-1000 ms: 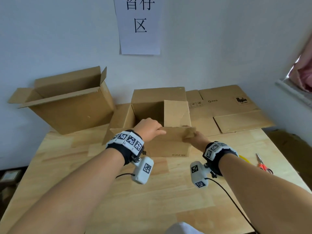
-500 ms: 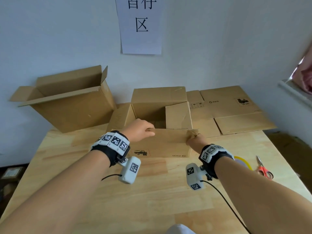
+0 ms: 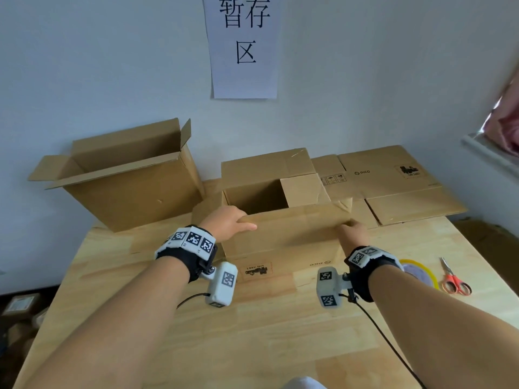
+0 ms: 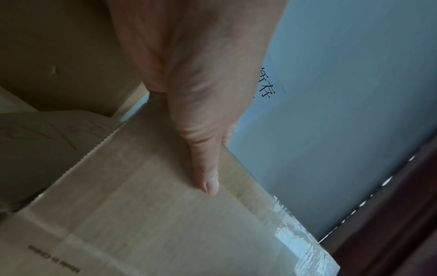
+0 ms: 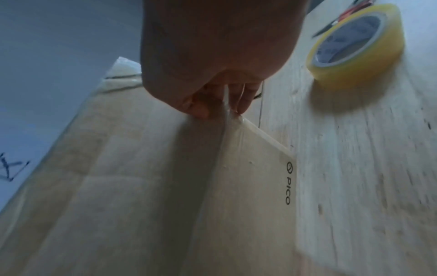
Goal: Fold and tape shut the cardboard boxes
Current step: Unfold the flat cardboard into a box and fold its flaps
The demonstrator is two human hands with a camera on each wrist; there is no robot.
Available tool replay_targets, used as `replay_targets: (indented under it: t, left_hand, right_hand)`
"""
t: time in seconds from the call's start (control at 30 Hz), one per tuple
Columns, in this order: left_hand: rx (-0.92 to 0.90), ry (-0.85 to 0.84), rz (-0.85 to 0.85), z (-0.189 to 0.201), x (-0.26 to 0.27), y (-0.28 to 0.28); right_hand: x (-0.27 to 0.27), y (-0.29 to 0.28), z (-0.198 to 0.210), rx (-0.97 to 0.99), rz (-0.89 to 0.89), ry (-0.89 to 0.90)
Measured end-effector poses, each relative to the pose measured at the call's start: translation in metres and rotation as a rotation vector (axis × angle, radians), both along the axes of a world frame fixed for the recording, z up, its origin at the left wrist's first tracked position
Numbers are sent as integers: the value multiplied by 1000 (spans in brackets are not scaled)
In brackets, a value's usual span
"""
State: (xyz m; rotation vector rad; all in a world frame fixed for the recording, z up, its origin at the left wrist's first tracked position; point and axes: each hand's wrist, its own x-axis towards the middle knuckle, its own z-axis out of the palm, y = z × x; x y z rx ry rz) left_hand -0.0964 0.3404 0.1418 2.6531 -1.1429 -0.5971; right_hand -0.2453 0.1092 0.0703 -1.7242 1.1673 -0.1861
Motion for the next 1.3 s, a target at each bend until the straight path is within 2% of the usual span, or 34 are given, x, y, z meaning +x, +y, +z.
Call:
replay_targets:
  t: [0.2, 0.27, 0.3, 0.37, 0.43, 0.5, 0.57, 0.6, 0.67, 0.77, 0.87, 0.93, 1.07, 1.17, 1.3]
  left_hand:
    - [-75, 45, -54, -5, 7, 7]
    - [-168, 95, -10, -4, 14, 16]
    - [-278, 162, 61, -3, 18, 23]
    - [-584, 353, 306, -9, 27, 36]
    - [-772, 366, 605, -29, 39, 51]
    - [-647, 295, 860, -58, 49, 68]
    - [-407, 447, 1039, -90, 56, 80]
    - [-313, 551, 1062, -103, 56, 84]
    - [-259, 695, 1032, -113, 54, 88]
    - [-408, 735, 1008, -116, 58, 92]
    - [-438, 562, 950, -94, 58, 96]
    - [-450, 368, 876, -76, 57, 94]
    - [-599, 123, 703, -37, 43, 77]
    - [-631, 51, 607, -19, 32, 63]
    - [-645, 100, 623, -16, 31, 61]
  right_hand:
    - [8, 18, 3, -68, -114, 79]
    - [14, 23, 3, -100, -158, 106]
    - [18, 25, 3, -104, -165, 115]
    - [21, 27, 3, -104, -163, 136]
    - [21, 27, 2, -116, -158, 157]
    - [22, 28, 1, -136, -172, 167]
    - [23, 29, 1, -151, -182, 178]
    - [23, 31, 1, -156, -183, 181]
    - [24, 30, 1, -157, -184, 175]
    - [25, 26, -2, -156, -195, 165]
    - [26, 30, -3, -151, -190, 149]
    - [28, 33, -4, -150, -189, 132]
    - [29, 39, -1, -149, -158, 144]
    - [25, 38, 3, -143, -124, 164]
    - [18, 30, 0, -145, -57, 185]
